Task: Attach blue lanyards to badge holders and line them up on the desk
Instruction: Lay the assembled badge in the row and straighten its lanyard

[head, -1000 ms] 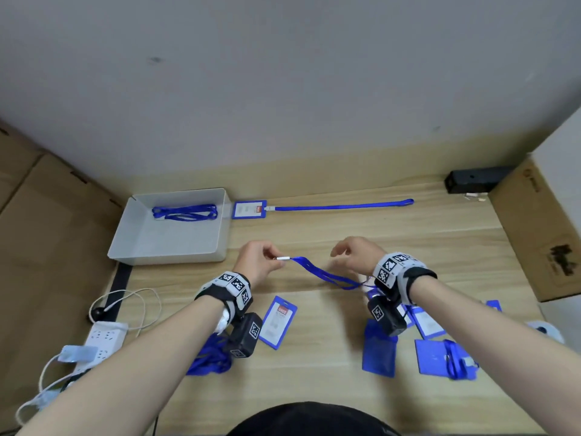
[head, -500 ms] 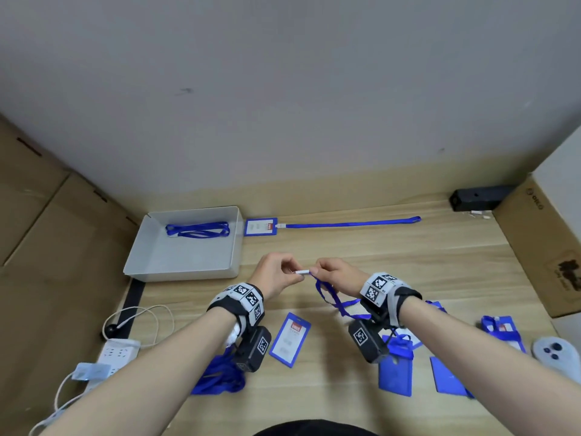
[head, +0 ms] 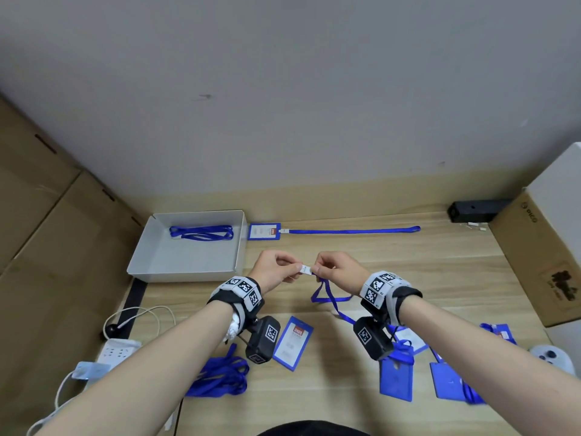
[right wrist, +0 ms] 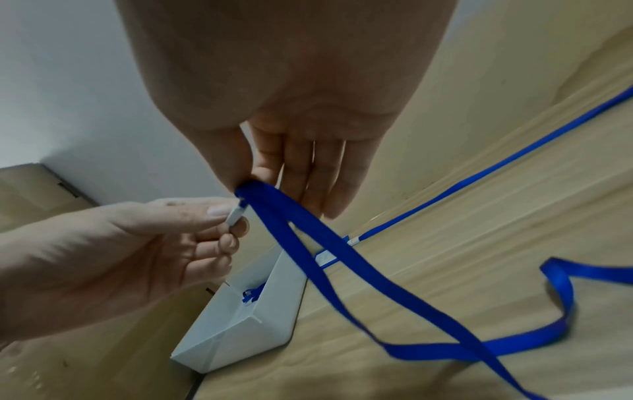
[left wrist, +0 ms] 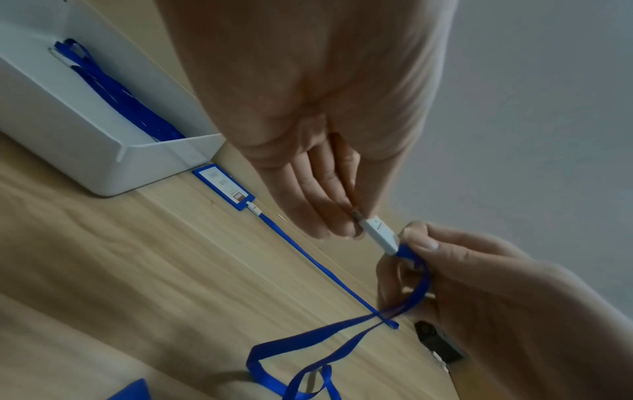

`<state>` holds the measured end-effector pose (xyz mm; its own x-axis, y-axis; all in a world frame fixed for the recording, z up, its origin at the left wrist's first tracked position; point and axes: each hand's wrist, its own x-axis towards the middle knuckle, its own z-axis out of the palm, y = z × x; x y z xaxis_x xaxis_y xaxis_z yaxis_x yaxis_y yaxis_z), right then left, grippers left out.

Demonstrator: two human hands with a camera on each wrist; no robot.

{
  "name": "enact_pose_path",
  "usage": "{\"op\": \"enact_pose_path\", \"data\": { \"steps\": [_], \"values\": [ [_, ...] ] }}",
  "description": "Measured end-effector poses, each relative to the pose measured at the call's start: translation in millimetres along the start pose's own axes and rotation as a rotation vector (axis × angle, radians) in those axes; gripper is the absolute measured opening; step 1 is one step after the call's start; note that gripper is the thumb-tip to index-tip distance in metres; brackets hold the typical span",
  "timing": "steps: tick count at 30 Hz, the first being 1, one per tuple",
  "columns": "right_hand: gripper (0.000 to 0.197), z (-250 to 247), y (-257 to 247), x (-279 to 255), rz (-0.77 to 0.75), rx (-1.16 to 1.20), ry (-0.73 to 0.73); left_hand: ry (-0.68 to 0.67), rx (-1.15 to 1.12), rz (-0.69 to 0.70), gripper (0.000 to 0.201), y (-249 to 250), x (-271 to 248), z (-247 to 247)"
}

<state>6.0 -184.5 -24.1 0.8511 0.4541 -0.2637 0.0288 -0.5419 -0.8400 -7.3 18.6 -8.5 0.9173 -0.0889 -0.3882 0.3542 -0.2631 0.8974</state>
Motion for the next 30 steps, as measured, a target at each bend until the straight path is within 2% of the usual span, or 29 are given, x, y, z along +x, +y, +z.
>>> {"op": "enact_pose_path", "data": {
  "steps": [3, 6, 10, 14, 19, 30],
  "values": [
    [0.017, 4.7, 0.6, 1.0, 0.054, 0.16, 0.026, 0.032, -0.037, 0.017, 0.004, -0.7, 1.6, -1.4],
    [0.014, 6.5, 0.7, 2.2, 0.091, 0.202, 0.024, 0.062, -0.042, 0.024, 0.008, -1.3, 1.3, -1.9],
    [0.02, 4.6, -1.3, 4.2, 0.043, 0.101, -0.031, 0.07, -0.031, 0.034, 0.01, -2.4, 0.1, -0.4],
    [0.019, 4.1, 0.7, 6.6, -0.011, -0.023, 0.008, 0.078, 0.087, 0.048, 0.011, -4.0, 1.2, 1.8],
    [0.023, 4.5, 1.1, 6.5, -0.048, -0.03, 0.046, 0.14, 0.16, 0.118, 0.012, -5.0, 0.4, 5.0],
    [0.027, 1.9, -7.0, -0.9, -0.076, -0.077, 0.103, 0.171, 0.274, 0.195, 0.018, -3.8, -7.3, 9.4]
  ]
}}
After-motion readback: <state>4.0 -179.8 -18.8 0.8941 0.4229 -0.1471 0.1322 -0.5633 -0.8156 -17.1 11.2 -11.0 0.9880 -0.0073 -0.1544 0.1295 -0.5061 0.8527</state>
